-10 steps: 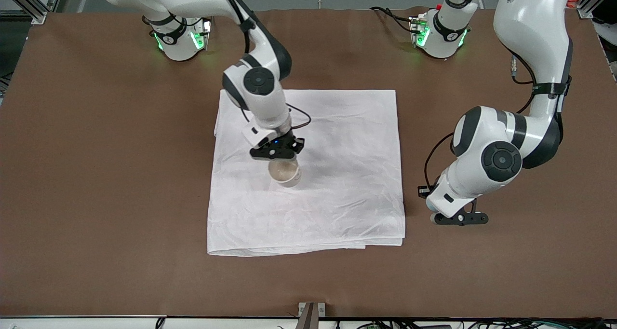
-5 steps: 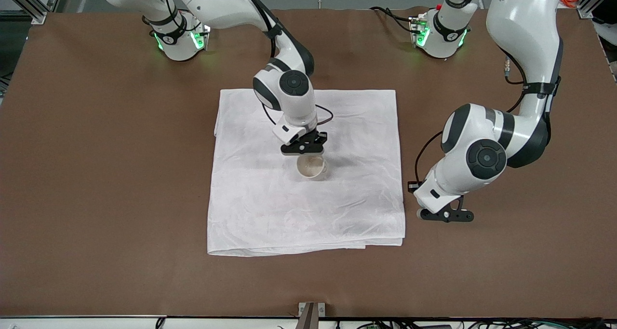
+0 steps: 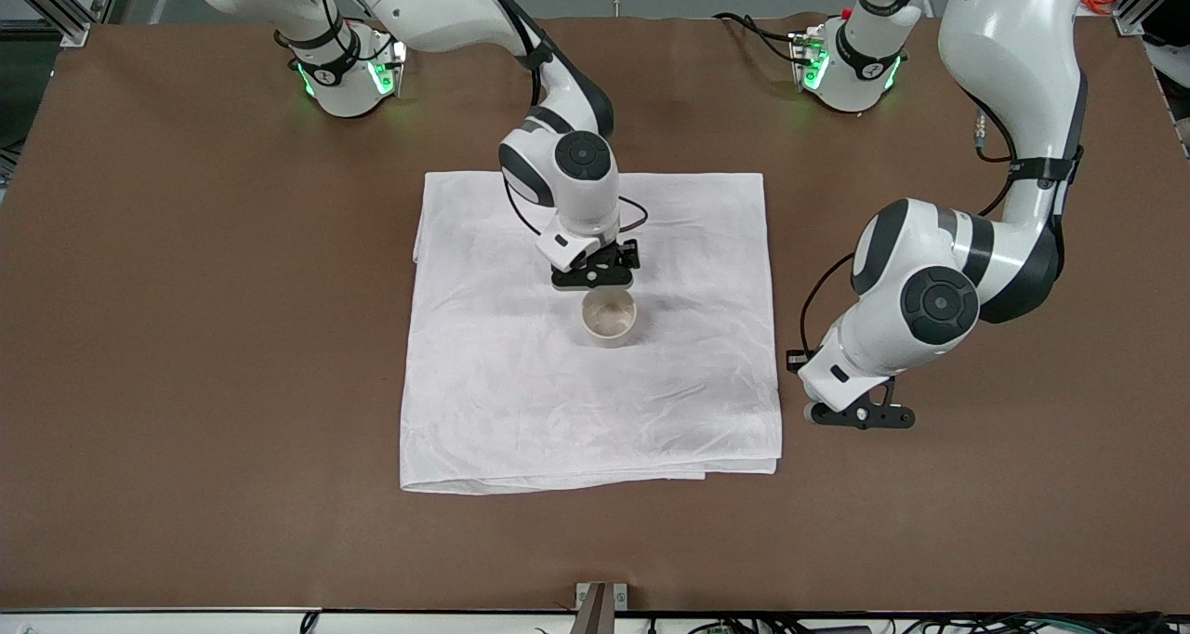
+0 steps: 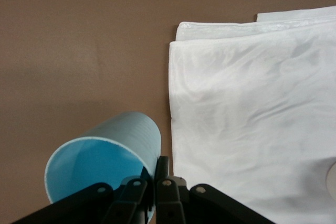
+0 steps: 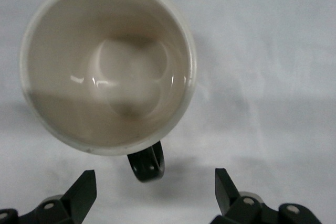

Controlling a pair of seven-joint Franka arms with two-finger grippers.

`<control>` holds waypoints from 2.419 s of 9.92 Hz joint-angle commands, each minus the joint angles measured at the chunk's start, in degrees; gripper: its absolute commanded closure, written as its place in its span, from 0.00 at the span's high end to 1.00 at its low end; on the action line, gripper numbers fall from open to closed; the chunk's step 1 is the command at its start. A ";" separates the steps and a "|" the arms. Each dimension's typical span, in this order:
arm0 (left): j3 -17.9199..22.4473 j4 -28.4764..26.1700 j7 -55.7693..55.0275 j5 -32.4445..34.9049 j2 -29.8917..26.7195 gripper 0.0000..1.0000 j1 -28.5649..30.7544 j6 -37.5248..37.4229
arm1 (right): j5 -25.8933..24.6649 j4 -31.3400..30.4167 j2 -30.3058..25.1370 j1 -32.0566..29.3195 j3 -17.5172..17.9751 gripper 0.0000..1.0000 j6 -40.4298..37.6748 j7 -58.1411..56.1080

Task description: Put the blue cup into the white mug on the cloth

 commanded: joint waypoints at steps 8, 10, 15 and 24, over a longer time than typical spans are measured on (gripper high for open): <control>-13.45 7.96 0.06 -0.21 5.18 0.00 -4.91 1.12 | 0.85 0.78 -29.82 -26.03 -0.74 1.00 -34.18 -18.34; -11.88 8.23 0.33 0.23 6.24 0.00 -11.24 2.10 | 3.66 2.79 -33.87 -36.84 -0.74 1.00 -40.28 -30.76; -10.55 8.93 0.94 4.24 8.61 0.00 -17.77 3.69 | 3.14 13.26 -34.07 -45.85 -0.91 1.00 -50.32 -41.70; -10.55 8.67 0.77 9.96 10.63 0.00 -19.71 3.69 | -0.20 7.67 -40.72 -47.35 -0.12 1.00 -52.80 -46.95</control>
